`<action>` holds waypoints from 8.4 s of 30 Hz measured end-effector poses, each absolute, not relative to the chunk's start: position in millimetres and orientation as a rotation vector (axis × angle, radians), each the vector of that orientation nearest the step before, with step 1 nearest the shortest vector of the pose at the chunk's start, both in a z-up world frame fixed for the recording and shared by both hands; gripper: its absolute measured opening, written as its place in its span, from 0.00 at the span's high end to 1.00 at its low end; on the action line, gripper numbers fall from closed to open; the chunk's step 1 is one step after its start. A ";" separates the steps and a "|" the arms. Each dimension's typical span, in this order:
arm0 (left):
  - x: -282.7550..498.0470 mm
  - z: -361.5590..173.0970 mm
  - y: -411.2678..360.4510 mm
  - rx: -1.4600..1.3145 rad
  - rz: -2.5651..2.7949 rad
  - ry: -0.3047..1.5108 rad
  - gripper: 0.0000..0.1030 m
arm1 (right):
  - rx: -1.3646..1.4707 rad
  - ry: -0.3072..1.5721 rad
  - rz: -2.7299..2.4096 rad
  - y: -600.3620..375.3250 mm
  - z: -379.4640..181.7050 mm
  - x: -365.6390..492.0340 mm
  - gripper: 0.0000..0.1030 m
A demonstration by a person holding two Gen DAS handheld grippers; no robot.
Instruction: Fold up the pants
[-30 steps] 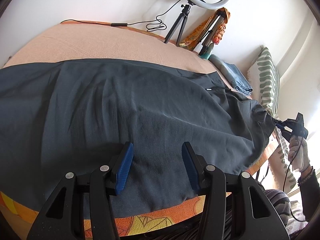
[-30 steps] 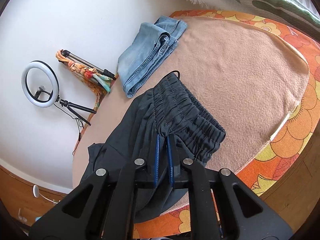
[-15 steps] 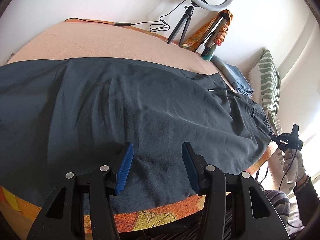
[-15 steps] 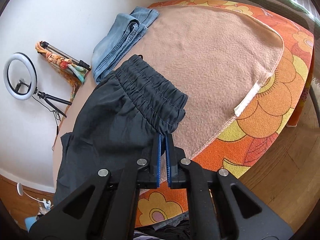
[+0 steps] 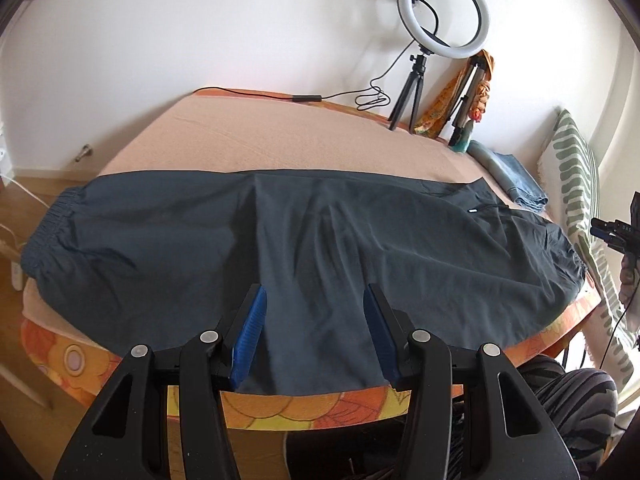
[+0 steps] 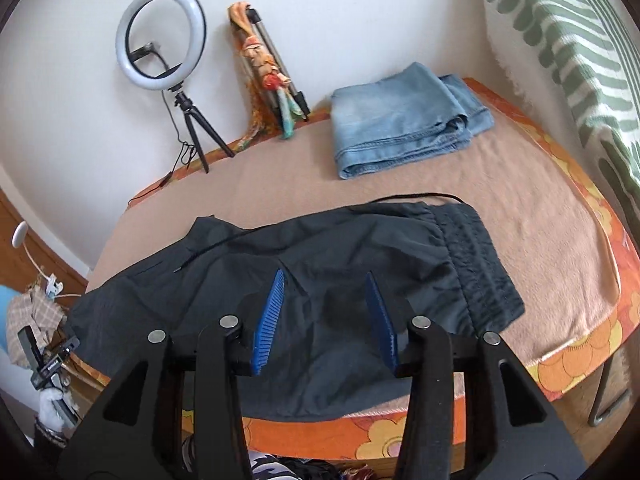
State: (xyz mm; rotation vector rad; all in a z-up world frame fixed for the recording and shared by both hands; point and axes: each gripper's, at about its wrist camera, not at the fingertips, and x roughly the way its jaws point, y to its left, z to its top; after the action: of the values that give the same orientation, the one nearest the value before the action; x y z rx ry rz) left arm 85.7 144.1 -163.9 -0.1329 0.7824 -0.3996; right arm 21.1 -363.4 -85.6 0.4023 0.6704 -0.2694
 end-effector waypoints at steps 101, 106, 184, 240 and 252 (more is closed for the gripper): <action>107.4 -222.4 373.5 -0.959 -0.031 0.707 0.54 | 0.156 0.852 0.174 -162.6 -105.3 131.0 0.53; 120.1 -225.9 360.2 -0.942 -0.022 0.739 0.53 | 0.190 0.853 0.175 -163.3 -105.0 130.4 0.53; 58.9 -180.2 -14.1 0.278 -0.516 0.522 0.75 | 0.579 1.269 0.436 -31.8 -230.1 304.4 0.66; 90.5 -162.7 -29.0 -0.113 -0.688 0.765 0.38 | 0.589 1.001 0.060 -357.8 -116.2 114.9 0.83; 91.2 -168.5 -53.6 -0.080 -0.711 0.807 0.36 | 0.626 0.983 -0.120 -447.4 -132.0 80.7 0.83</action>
State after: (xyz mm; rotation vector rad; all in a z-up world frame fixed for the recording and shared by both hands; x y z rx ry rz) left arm 91.2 -53.6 -168.5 -0.0798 0.8069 -0.7111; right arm 80.7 -447.4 -132.0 0.6258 0.9834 -0.1198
